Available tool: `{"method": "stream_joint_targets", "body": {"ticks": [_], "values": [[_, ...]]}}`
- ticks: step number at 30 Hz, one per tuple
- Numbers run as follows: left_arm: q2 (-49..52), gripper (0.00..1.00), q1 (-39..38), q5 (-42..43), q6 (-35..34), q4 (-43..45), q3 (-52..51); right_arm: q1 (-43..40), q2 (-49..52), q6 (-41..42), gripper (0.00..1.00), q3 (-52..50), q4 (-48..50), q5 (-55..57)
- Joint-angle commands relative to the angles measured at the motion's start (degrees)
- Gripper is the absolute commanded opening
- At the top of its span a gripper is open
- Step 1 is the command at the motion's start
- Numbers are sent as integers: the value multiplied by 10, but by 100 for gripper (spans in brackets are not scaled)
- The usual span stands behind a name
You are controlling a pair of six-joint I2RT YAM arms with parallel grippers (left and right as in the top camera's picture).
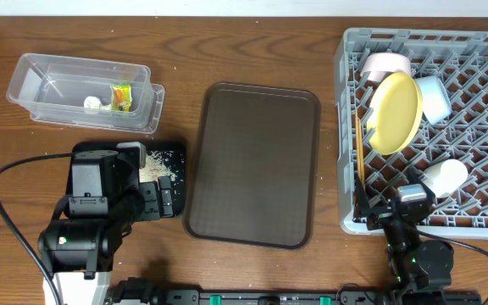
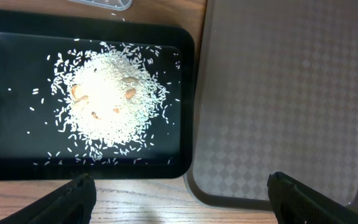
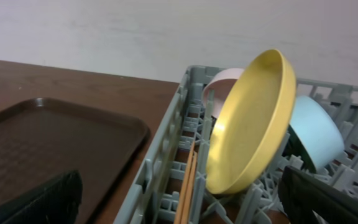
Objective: Sort waste into correct bins and load items into the dishwasher rack
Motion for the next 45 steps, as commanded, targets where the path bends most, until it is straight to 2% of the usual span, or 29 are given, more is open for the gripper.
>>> {"method": "stream_joint_targets", "body": {"ticks": [1,34,39,45], "values": [[1,91,1,-5,5,-1,-3,-4,-3,12,99,-1,-4,18],[-7,91,1,-5,5,-1,-4,-4,-3,12,99,-1,-3,19],[-56,91,1,-15,5,-5,-5,-4,-3,12,99,-1,-3,19],[-176,91,1,-47,10,-5,-24,-4,-3,12,99,-1,-3,19]]}}
